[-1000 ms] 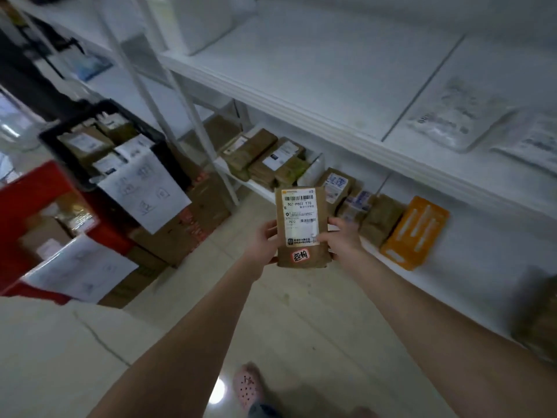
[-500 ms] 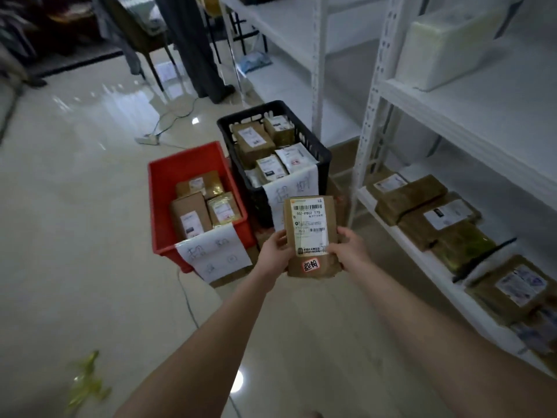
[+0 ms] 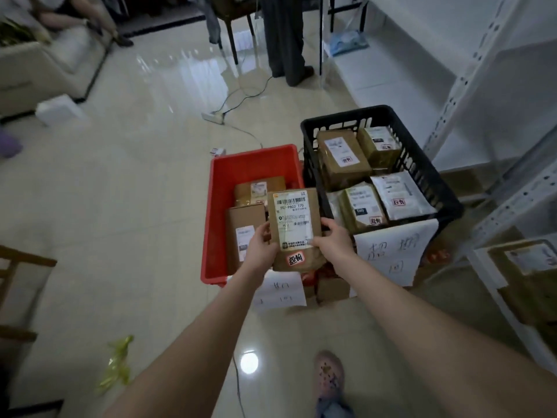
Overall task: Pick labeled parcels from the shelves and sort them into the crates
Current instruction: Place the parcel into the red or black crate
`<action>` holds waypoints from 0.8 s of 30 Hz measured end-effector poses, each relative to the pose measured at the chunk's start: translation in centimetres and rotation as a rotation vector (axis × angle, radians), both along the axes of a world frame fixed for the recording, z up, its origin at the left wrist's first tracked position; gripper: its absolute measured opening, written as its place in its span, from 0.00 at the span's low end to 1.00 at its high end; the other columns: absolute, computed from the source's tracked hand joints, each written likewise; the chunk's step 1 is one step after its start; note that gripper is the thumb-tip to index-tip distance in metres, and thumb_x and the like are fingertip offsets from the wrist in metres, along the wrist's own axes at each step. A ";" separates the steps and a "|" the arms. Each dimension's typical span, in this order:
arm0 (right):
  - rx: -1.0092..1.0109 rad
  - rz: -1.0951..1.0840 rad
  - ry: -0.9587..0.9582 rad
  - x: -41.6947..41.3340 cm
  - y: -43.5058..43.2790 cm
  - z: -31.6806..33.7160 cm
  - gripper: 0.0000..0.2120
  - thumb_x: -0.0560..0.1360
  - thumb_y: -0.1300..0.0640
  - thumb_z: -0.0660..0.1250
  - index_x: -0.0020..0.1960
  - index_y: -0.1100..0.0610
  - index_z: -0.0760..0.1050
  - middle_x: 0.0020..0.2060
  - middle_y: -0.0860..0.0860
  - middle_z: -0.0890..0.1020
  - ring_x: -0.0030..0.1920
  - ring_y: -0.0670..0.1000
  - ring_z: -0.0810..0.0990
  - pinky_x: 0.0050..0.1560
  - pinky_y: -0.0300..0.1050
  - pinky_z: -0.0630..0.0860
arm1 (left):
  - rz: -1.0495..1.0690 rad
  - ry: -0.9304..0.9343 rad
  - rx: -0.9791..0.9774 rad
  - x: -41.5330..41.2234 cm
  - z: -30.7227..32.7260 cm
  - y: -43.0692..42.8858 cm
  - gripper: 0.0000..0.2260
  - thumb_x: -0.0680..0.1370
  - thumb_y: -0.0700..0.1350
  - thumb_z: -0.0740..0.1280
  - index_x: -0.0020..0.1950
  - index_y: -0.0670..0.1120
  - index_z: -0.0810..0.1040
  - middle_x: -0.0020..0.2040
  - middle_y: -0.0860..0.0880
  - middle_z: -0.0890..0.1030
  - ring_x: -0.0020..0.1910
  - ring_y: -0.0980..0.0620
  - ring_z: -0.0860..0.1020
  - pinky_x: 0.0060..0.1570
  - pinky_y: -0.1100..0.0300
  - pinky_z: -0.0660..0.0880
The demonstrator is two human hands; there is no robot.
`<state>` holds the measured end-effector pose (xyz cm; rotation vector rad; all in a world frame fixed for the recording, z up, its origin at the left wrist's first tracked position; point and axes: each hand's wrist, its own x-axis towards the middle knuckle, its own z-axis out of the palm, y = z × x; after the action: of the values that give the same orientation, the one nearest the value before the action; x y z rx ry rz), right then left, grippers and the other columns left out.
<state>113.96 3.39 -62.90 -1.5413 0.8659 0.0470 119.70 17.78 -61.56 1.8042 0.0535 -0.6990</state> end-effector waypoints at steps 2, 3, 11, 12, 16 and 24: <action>0.007 0.027 0.020 3.3 -0.2 -1.2 0.31 0.73 0.66 0.69 0.73 0.52 0.64 0.61 0.55 0.78 0.55 0.53 0.79 0.47 0.45 0.78 | 0.044 0.036 0.005 3.1 -1.3 -0.2 0.25 0.78 0.35 0.63 0.74 0.47 0.62 0.66 0.47 0.75 0.58 0.45 0.79 0.44 0.55 0.80; 0.008 0.042 0.034 4.8 -0.3 -1.7 0.31 0.73 0.66 0.69 0.73 0.52 0.64 0.61 0.55 0.78 0.55 0.53 0.78 0.45 0.43 0.77 | 0.064 0.055 0.007 4.5 -2.0 -0.2 0.26 0.78 0.36 0.65 0.74 0.48 0.63 0.66 0.47 0.75 0.58 0.46 0.79 0.48 0.52 0.80; -0.088 0.143 0.203 13.7 -0.7 -8.3 0.29 0.74 0.65 0.66 0.73 0.53 0.65 0.62 0.54 0.77 0.59 0.54 0.77 0.52 0.43 0.73 | 0.092 0.169 0.070 12.8 -9.3 -1.0 0.25 0.77 0.36 0.65 0.73 0.50 0.66 0.65 0.49 0.76 0.58 0.49 0.78 0.51 0.52 0.79; -0.109 0.161 0.232 14.4 -0.7 -9.4 0.29 0.74 0.65 0.65 0.73 0.53 0.65 0.62 0.54 0.78 0.60 0.55 0.77 0.53 0.43 0.73 | 0.081 0.187 0.082 13.5 -10.4 -1.2 0.24 0.78 0.35 0.64 0.72 0.49 0.66 0.65 0.48 0.76 0.56 0.50 0.78 0.49 0.54 0.79; -0.147 0.216 0.362 17.0 -0.2 -14.0 0.28 0.74 0.64 0.65 0.73 0.55 0.64 0.63 0.55 0.77 0.62 0.57 0.76 0.56 0.43 0.72 | 0.046 0.262 0.113 16.1 -14.9 -1.6 0.24 0.77 0.31 0.57 0.71 0.47 0.68 0.56 0.50 0.79 0.48 0.55 0.79 0.41 0.61 0.77; -0.140 0.231 0.652 18.2 1.3 -19.2 0.37 0.75 0.61 0.65 0.78 0.55 0.49 0.70 0.57 0.68 0.65 0.59 0.72 0.61 0.49 0.72 | -0.244 0.437 0.305 18.1 -20.9 -1.0 0.19 0.80 0.44 0.63 0.71 0.47 0.67 0.58 0.51 0.78 0.47 0.51 0.75 0.42 0.58 0.72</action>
<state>132.17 4.69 -82.10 -1.7805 1.2075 0.7012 137.81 16.74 -82.46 1.9316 0.2450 -1.3107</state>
